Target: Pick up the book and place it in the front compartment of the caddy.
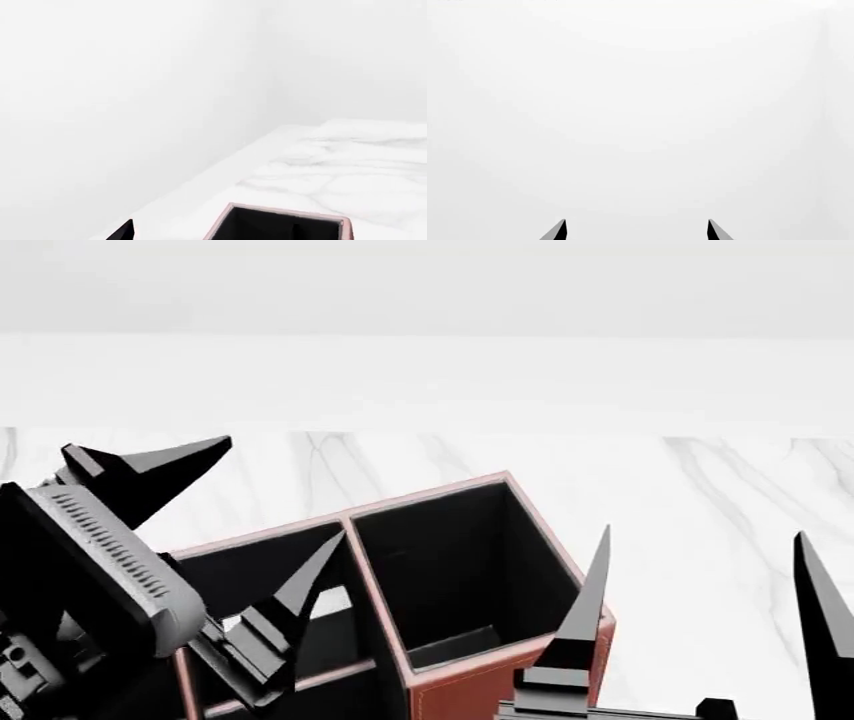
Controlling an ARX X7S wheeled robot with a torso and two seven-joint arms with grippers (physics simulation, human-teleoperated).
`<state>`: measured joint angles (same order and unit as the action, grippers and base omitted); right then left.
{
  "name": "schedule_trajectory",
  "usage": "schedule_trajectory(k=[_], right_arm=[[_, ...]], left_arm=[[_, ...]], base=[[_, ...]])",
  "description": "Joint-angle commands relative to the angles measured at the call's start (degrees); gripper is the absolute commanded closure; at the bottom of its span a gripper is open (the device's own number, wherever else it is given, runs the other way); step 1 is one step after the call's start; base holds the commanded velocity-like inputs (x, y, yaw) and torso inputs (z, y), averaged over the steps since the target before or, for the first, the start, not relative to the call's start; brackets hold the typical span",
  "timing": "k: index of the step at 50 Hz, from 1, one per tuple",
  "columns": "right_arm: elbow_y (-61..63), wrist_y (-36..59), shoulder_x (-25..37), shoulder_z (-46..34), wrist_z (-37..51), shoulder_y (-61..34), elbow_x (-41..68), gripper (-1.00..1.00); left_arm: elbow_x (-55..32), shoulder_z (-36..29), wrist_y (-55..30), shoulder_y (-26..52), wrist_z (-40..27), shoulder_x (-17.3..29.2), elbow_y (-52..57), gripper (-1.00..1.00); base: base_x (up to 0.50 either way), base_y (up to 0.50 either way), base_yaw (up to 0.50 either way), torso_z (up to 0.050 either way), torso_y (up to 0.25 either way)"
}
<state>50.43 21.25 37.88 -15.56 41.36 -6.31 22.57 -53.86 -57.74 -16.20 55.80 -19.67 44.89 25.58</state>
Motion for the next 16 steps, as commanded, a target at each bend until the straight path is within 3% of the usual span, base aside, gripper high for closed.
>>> schedule_trajectory(k=[1, 16], right_arm=[[0.38, -0.12, 0.36, 0.44, 0.18, 0.12, 0.33, -1.0], [-0.14, -0.35, 0.02, -0.48, 0.15, 0.0, -0.16, -1.0]], left_arm=[[0.35, 3.88, 7.33, -5.85, -7.37, 3.4, 10.62, -1.0], [9.28, 4.08, 17.01, -16.23, -12.46, 5.03, 15.76, -1.0]], base=[[0.0, 0.0, 0.0, 0.0, 0.0], [0.0, 0.0, 0.0, 0.0, 0.0]])
